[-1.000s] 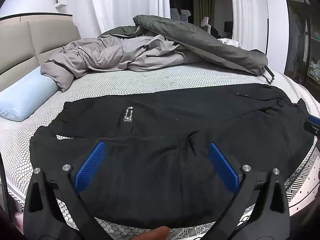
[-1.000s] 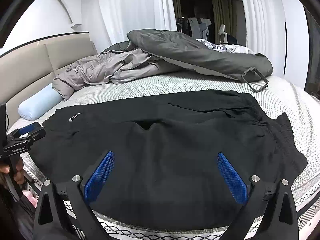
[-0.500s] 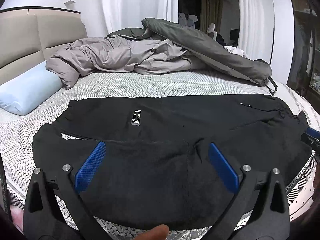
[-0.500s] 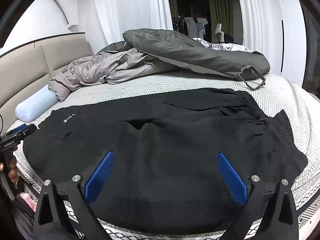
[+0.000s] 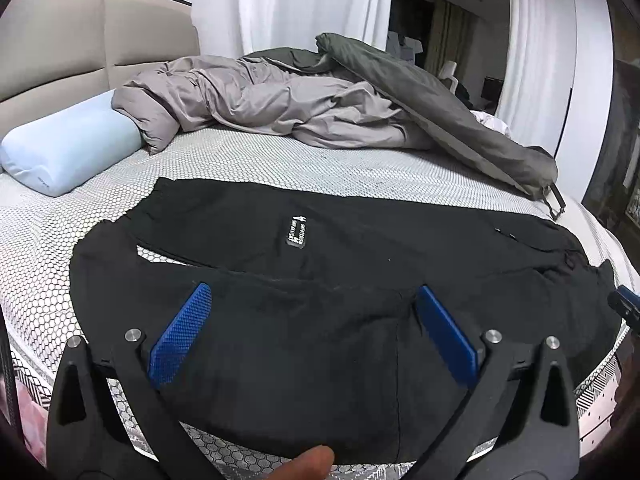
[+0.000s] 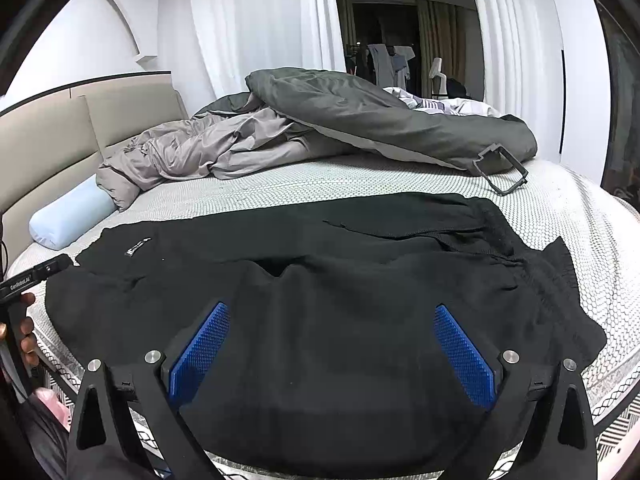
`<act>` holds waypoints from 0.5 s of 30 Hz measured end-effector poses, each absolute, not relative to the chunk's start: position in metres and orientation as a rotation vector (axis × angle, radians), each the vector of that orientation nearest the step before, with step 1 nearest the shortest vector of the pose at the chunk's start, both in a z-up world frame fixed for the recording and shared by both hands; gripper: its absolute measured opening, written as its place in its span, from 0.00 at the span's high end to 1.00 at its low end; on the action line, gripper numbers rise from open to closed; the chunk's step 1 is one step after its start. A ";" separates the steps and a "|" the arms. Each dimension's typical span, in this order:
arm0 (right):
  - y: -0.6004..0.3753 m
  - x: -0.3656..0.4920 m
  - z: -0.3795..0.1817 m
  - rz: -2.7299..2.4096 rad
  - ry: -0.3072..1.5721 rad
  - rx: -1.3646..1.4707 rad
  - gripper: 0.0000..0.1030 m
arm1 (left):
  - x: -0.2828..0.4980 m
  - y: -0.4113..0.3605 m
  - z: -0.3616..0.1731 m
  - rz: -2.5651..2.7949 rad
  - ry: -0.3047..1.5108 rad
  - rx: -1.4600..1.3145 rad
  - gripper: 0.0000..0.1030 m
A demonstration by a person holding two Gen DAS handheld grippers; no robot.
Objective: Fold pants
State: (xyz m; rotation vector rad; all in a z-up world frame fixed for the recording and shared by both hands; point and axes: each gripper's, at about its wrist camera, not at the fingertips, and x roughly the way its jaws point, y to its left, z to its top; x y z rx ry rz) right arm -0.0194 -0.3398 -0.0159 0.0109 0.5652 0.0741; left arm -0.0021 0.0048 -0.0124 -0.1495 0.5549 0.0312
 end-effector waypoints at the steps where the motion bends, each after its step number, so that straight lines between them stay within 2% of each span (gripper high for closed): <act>1: -0.340 -0.020 -0.015 0.085 0.565 0.024 0.00 | -0.002 0.006 -0.012 0.034 0.553 -0.149 0.01; 15: -0.368 -0.026 -0.005 0.086 0.492 0.149 0.00 | -0.001 0.016 -0.015 0.086 0.565 -0.169 0.01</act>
